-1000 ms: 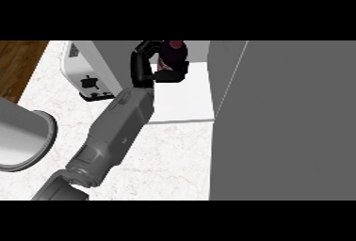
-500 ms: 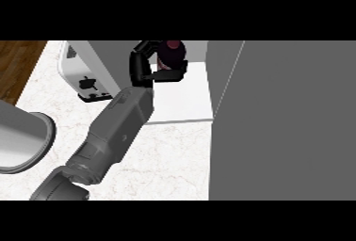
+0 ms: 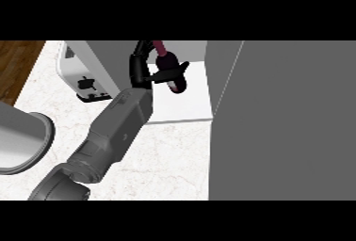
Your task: Pick up the wine, place it into the cabinet and close the cabinet
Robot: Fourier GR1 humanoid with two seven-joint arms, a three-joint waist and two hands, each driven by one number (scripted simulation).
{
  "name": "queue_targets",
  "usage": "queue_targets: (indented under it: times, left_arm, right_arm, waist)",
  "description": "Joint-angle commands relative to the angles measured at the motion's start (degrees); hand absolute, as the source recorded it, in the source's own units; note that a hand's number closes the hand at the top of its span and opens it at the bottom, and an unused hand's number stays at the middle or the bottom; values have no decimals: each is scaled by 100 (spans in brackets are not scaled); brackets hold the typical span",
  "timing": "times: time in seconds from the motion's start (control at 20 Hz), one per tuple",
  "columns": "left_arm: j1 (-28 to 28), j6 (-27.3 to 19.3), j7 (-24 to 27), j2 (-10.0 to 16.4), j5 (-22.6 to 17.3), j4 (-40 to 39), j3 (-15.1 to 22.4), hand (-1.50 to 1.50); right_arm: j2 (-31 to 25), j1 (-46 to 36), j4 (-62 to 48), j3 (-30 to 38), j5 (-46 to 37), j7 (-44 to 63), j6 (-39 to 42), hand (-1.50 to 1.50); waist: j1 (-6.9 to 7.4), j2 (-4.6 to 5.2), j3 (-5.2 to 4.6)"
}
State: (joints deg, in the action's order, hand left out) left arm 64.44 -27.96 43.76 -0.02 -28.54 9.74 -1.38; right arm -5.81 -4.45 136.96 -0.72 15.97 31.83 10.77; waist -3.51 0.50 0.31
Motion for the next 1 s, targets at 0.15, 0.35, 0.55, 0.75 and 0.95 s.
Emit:
queue_targets:
  times: [0.15, 0.35, 0.55, 0.75, 0.95]
  left_arm:
    - [-199, -304, 89, 2, 138, -401, -13, -150]
    - [-334, -267, 137, 186, 239, -526, 46, -150]
    - [-283, -349, 281, 130, 174, -442, -84, -150]
    - [-365, -180, 474, 272, 137, -321, -188, -150]
    - [-425, 21, 532, 125, 148, -338, -217, -150]
  right_arm:
    - [59, 119, 357, -108, 75, 28, 10, -150]
    - [-13, 126, 528, 38, 225, 119, 15, -150]
    - [88, 143, 329, -129, 116, -29, 62, -150]
    - [-7, -63, 415, 3, 193, 152, -70, -150]
    - [-70, -220, 367, 13, 175, 300, -124, -150]
  waist:
    - [15, 63, -36]
    - [-47, 77, -37]
    - [-94, 114, -39]
    - [-29, 88, -41]
    - [-20, 85, -42]
